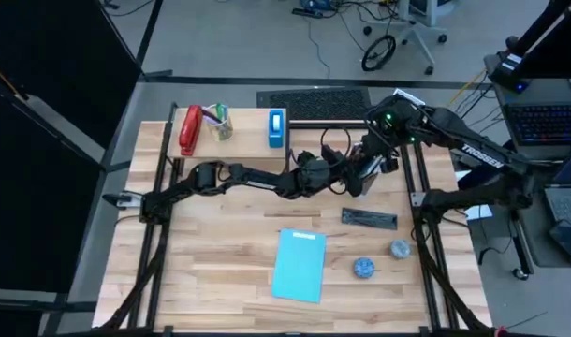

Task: Stock shelves
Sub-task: Put the blue/brown book into the white book shelf

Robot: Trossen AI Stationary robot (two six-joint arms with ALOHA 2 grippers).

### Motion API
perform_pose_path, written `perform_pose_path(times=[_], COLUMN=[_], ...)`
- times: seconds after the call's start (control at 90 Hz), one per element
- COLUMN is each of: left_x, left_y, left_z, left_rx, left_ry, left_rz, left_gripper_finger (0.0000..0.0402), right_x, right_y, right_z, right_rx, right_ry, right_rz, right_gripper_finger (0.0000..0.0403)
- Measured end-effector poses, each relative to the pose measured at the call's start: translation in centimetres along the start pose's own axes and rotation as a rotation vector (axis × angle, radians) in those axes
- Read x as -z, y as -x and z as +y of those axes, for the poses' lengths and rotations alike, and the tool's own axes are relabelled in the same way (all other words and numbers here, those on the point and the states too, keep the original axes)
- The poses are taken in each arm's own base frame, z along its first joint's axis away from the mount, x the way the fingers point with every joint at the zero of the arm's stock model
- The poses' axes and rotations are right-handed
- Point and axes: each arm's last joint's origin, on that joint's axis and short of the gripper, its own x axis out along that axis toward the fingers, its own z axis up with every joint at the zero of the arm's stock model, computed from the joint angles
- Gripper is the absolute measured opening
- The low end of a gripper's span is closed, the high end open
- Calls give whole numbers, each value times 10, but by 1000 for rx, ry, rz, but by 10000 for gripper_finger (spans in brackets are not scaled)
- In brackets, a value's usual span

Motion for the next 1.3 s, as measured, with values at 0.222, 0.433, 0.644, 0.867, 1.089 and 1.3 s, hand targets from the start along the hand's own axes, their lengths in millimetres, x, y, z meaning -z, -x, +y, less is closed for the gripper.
perform_pose_path(times=[0.222,0.433,0.644,0.867,1.089,1.3], left_x=[0,0,2,-3,-20,-20], left_y=[0,-1,-1,1,6,6], left_z=[1,1,1,-2,-9,-7], left_rx=[-1,2,15,20,31,28], left_ry=[2,-24,-20,-147,-234,-240], left_rz=[-3,-8,0,12,14,16], left_gripper_finger=[9,14,78,145,161,161], right_x=[3,5,9,9,13,11], right_y=[5,9,10,10,11,11], right_z=[3,5,8,9,10,12], right_rx=[15,23,9,10,10,-42], right_ry=[64,73,81,100,126,71], right_rz=[16,30,81,99,164,102], right_gripper_finger=[8,7,7,7,7,7])
